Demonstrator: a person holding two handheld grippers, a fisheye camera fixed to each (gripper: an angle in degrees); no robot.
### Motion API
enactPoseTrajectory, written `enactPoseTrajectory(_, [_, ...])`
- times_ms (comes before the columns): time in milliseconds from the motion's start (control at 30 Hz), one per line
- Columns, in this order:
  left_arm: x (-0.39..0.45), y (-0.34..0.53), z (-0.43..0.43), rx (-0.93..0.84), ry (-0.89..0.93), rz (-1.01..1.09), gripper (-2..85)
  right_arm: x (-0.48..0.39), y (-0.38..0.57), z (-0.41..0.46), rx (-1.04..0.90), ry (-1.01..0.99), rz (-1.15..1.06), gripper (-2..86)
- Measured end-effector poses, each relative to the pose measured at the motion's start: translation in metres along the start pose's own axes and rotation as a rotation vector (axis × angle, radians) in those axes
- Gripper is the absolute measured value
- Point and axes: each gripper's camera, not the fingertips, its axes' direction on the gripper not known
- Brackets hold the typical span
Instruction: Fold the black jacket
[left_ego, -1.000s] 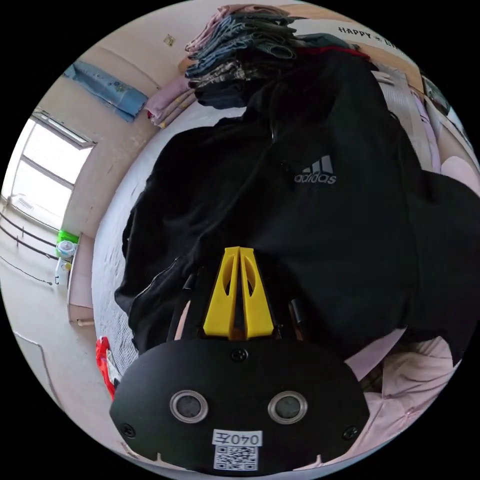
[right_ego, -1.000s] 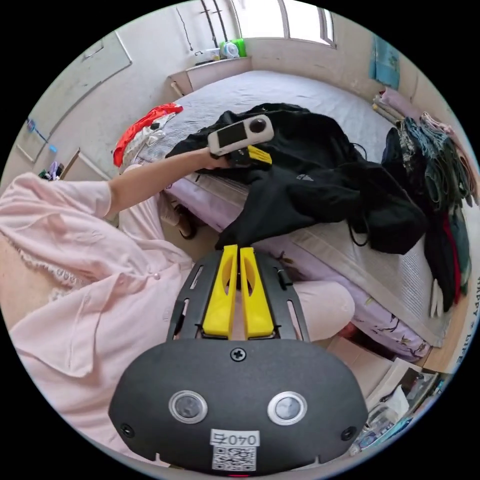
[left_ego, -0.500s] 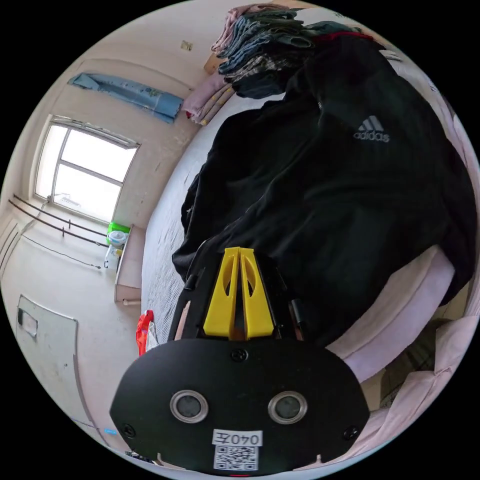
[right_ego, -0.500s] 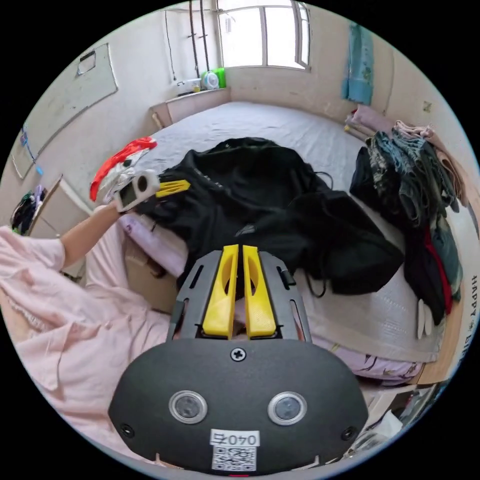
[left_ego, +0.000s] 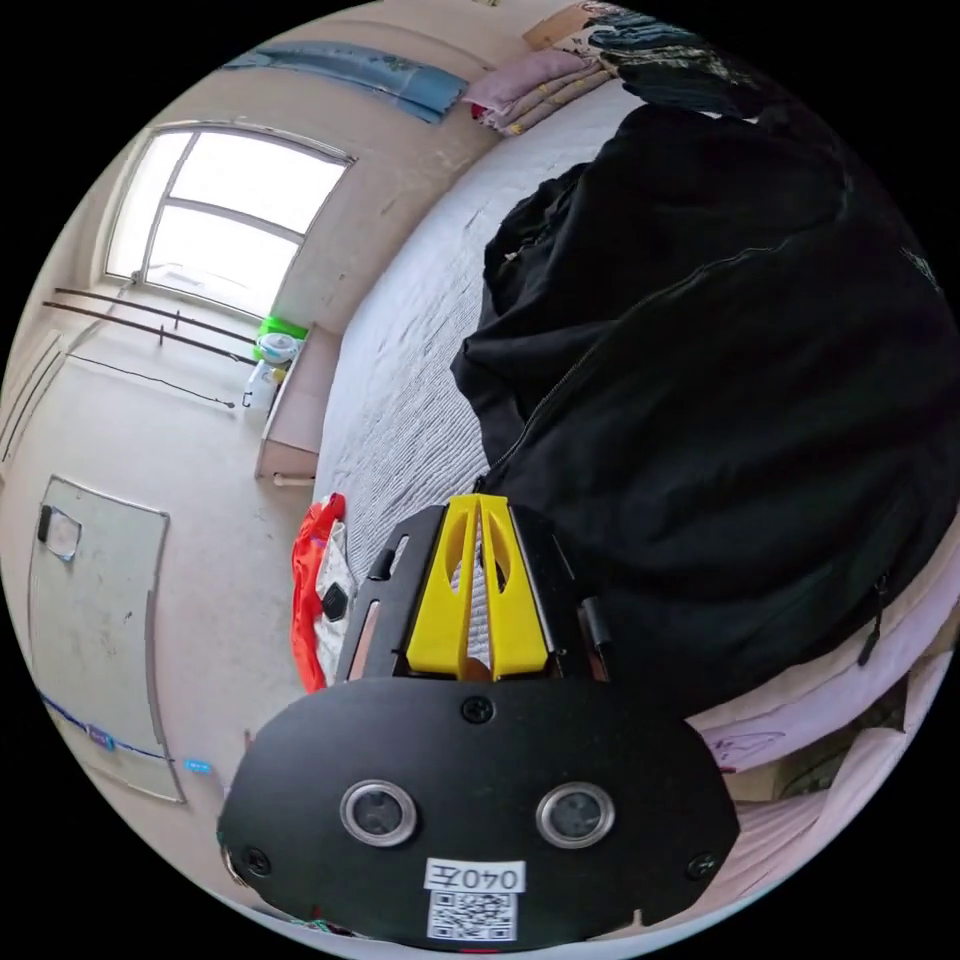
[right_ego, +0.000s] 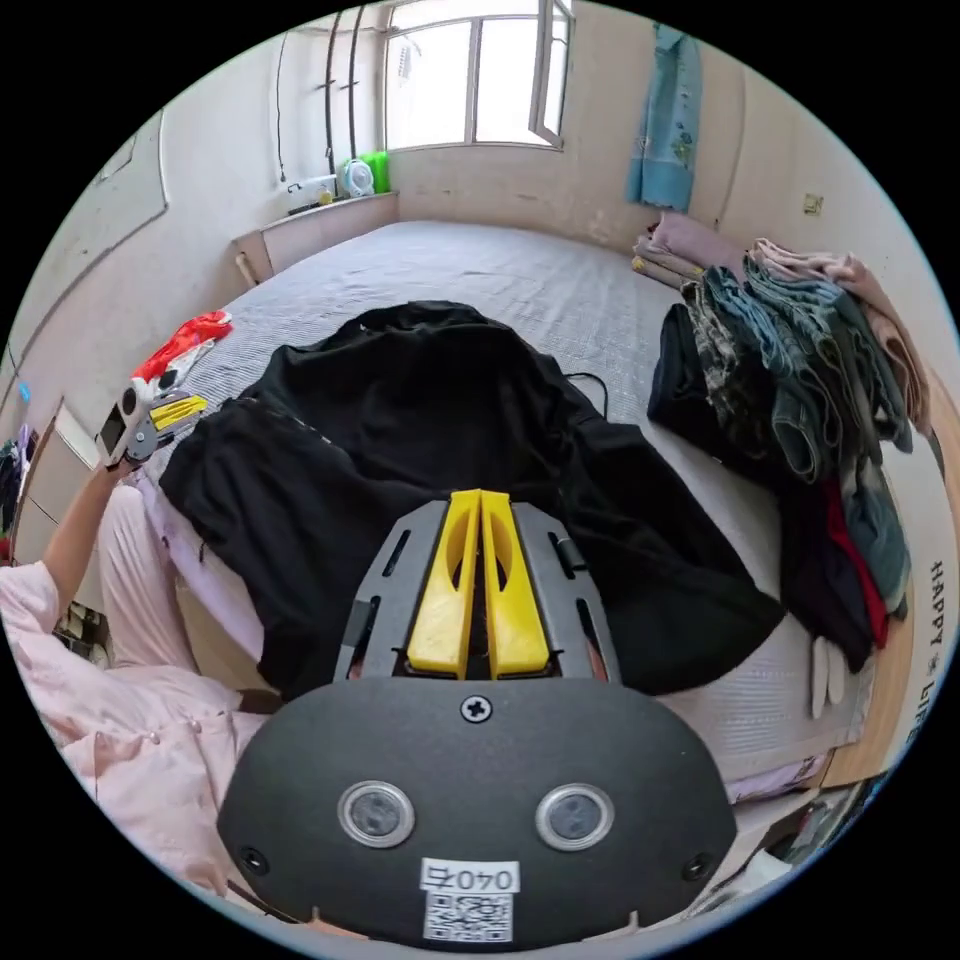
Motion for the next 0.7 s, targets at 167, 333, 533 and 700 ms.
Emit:
enactPoseTrajectory(167, [-0.004, -0.016, 0.054, -0.064, 0.024, -0.063, -1.0, 0.064, -0.016, 0.119, -0.288, 0.287, 0.165, -1.0])
enactPoseTrajectory(333, [-0.047, -0.021, 0.031, -0.051, 0.015, -0.018, -0.9, 0.103, -0.005, 0.082, -0.195, 0.189, 0.285, -0.9])
enactPoseTrajectory(533, [-0.161, -0.072, 0.023, 0.06, 0.106, -0.19, -0.9, 0.108, -0.062, 0.028, -0.065, 0.212, 0.115, -0.9])
enactPoseTrajectory(700, [-0.227, -0.193, 0.064, 0.113, 0.352, -0.218, -0.1, 0.135, -0.114, 0.065, -0.145, 0.129, 0.086, -0.3])
